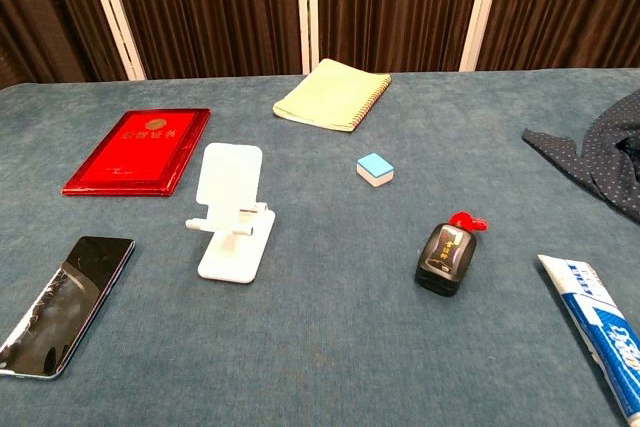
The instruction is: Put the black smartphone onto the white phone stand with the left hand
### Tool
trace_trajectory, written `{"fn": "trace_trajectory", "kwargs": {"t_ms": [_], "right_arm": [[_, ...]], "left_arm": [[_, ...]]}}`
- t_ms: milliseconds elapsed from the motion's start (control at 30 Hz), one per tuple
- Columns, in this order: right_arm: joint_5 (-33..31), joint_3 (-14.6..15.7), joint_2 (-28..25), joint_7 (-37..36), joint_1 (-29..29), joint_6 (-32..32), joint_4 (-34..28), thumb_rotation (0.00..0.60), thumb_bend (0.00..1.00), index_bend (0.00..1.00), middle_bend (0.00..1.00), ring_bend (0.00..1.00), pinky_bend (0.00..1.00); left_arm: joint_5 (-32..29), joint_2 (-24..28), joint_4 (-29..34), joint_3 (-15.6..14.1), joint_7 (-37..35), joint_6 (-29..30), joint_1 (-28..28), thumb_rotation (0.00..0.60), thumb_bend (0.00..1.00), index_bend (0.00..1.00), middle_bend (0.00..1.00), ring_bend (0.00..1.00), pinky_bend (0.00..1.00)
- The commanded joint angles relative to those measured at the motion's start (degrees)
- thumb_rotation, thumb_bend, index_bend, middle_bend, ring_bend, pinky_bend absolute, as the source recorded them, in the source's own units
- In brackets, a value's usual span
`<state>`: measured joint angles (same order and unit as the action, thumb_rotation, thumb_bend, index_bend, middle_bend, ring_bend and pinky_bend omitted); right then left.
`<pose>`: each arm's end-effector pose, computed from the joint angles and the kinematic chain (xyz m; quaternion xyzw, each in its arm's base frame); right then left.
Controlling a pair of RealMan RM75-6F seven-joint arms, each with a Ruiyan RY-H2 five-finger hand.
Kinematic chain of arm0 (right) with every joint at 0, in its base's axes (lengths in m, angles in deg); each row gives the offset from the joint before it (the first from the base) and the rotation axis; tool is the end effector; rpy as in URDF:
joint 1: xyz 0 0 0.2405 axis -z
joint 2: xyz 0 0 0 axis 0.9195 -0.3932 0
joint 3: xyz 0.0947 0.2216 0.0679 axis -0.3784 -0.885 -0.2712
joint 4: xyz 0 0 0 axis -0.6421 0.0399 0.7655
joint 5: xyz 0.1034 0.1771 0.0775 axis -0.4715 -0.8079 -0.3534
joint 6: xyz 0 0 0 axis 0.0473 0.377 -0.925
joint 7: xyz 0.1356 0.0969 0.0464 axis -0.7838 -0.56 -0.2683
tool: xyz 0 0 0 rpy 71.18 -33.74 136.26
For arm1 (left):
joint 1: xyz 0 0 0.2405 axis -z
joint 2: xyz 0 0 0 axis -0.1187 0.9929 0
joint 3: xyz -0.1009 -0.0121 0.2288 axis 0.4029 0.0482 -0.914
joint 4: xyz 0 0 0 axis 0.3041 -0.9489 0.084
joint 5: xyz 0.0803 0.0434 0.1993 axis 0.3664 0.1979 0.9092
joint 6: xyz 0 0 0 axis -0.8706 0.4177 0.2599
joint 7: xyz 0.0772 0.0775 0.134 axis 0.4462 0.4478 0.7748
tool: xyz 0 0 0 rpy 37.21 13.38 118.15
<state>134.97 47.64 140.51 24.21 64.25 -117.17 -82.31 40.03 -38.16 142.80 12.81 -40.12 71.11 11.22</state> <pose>-0.2917 -0.2036 0.1628 0.5875 -0.3001 0.4240 0.6205 -0.2918 0.1992 0.1521 -0.6221 -0.3506 -0.3886 0.5822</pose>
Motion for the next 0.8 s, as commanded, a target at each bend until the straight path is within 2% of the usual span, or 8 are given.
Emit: {"fn": "trace_trajectory", "kwargs": {"t_ms": [33,267,400,533,800], "right_arm": [[0.0,0.0,0.0,0.0,0.0,0.1,0.0,0.600,0.00,0.00,0.00,0.00,0.00],[-0.1,0.2,-0.2,-0.2,0.0,0.4,-0.2,0.600,0.00,0.00,0.00,0.00,0.00],[-0.1,0.2,-0.4,-0.5,0.1,0.4,-0.4,0.600,0.00,0.00,0.00,0.00,0.00],[-0.5,0.0,-0.6,-0.9,0.1,0.5,-0.4,0.600,0.00,0.00,0.00,0.00,0.00],[-1.1,-0.3,-1.0,-2.1,0.1,0.6,-0.4,0.600,0.00,0.00,0.00,0.00,0.00]], "left_arm": [[0.2,-0.2,-0.4,0.0,0.0,-0.1,0.1,0.600,0.00,0.00,0.00,0.00,0.00],[0.5,-1.5,-2.3,-0.3,0.0,-1.4,0.8,0.600,0.00,0.00,0.00,0.00,0.00],[1.3,-4.1,-5.3,-0.9,-0.5,-4.1,2.2,0.600,0.00,0.00,0.00,0.00,0.00],[2.8,-8.7,-11.6,-1.8,-2.1,-8.0,4.6,0.600,0.00,0.00,0.00,0.00,0.00],[3.9,-17.9,-24.2,-2.3,-6.5,-11.5,7.3,0.600,0.00,0.00,0.00,0.00,0.00]]}}
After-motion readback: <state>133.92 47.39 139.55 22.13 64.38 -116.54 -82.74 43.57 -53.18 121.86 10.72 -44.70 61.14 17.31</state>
